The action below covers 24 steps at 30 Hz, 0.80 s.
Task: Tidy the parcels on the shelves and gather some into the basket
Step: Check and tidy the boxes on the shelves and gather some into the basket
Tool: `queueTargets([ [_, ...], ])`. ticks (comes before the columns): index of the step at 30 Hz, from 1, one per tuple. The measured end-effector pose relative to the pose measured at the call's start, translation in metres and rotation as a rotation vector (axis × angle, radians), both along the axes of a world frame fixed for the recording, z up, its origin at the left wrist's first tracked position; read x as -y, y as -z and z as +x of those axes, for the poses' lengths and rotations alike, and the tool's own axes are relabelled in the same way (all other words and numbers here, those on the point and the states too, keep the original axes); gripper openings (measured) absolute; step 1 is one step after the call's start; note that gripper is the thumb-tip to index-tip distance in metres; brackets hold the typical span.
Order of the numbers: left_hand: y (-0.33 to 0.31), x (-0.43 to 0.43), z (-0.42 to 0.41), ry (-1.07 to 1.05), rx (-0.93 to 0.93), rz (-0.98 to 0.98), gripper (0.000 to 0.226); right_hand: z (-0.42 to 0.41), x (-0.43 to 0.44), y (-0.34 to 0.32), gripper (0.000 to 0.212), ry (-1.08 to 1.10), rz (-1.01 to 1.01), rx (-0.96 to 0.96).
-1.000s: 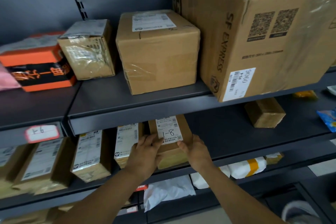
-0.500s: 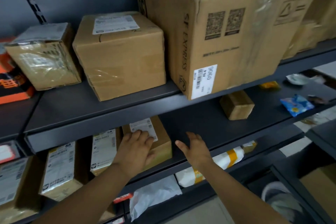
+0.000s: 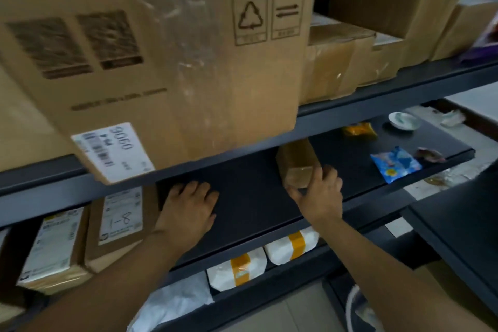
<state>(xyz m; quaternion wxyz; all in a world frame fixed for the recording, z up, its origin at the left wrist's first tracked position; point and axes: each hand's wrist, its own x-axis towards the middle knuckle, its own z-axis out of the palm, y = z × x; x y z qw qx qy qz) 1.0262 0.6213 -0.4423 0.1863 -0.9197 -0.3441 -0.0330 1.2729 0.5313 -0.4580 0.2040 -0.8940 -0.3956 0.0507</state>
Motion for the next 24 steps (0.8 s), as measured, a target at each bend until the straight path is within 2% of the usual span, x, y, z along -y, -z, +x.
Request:
queueTargets([
  [6,0.015,0.004,0.030,-0.017,0.002,-0.025,0.052,0.036,-0.025,0.003,0.094,-0.105,-0.120,0.003],
  [10,0.024,0.006,0.034,-0.038,-0.012,-0.050,0.051,0.042,-0.044,0.011,0.082,-0.128,-0.258,-0.004],
  [15,0.029,0.011,0.031,-0.071,-0.017,-0.076,0.053,0.031,-0.050,0.020,0.056,-0.068,-0.098,-0.047],
  [18,0.028,0.015,0.030,-0.103,-0.005,-0.111,0.052,0.023,-0.043,0.019,0.058,-0.125,0.016,-0.194],
  [21,0.022,0.018,0.032,-0.135,0.033,-0.136,0.053,0.013,-0.032,0.019,0.065,-0.209,0.115,-0.435],
  [24,0.017,0.020,0.033,-0.187,0.080,-0.189,0.055,0.005,-0.027,0.015,0.049,-0.148,0.157,-0.790],
])
